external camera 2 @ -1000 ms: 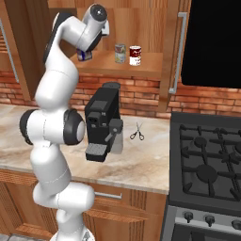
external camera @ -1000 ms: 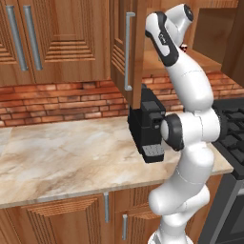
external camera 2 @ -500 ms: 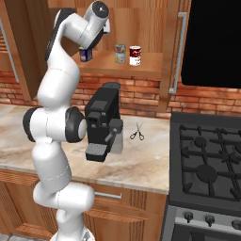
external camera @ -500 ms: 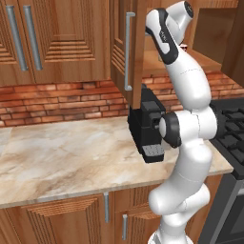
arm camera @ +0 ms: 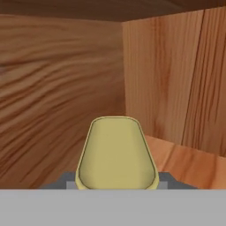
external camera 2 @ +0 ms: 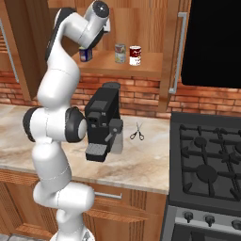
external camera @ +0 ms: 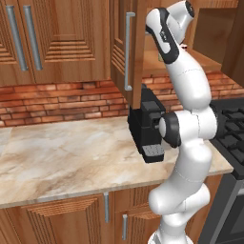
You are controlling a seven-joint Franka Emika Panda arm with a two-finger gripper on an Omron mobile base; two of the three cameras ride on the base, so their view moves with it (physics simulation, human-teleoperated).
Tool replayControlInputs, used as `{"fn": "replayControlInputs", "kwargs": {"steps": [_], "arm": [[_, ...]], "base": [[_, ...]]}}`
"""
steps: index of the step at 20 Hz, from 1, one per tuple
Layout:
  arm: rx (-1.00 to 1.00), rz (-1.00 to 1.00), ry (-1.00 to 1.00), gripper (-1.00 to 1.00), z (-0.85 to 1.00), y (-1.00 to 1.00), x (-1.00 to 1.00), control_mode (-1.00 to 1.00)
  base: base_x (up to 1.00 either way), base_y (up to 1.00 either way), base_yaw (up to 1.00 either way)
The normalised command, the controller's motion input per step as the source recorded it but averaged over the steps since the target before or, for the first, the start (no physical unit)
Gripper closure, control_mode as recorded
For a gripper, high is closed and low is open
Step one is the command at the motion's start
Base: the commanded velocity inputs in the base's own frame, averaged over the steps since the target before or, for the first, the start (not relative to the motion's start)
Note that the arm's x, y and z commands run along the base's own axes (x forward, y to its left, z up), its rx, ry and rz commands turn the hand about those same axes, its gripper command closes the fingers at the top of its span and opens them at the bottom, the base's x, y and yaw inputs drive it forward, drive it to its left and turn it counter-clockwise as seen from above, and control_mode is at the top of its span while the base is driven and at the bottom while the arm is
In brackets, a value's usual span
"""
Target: Stack two cans on top of the other two cans in the cabinet.
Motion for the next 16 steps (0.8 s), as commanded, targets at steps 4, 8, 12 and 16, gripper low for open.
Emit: {"fn": "replayControlInputs", "kwargs": {"steps": [4,8,12,16], "arm": [[0.0,0.0,-0.1,1.0,-0.05,0.05,0.0,-1.0],[0.0,0.0,-0.05,1.0,-0.12,0.06,0.0,-1.0],[0.0,0.0,0.0,1.0,-0.16,0.03,0.0,-1.0],[0.0,0.0,0.0,1.0,-0.03,0.0,0.0,-1.0]], "base": [[0.0,0.0,0.0],[0.0,0.0,0.0],[0.0,0.0,0.0],[0.0,0.0,0.0]]}}
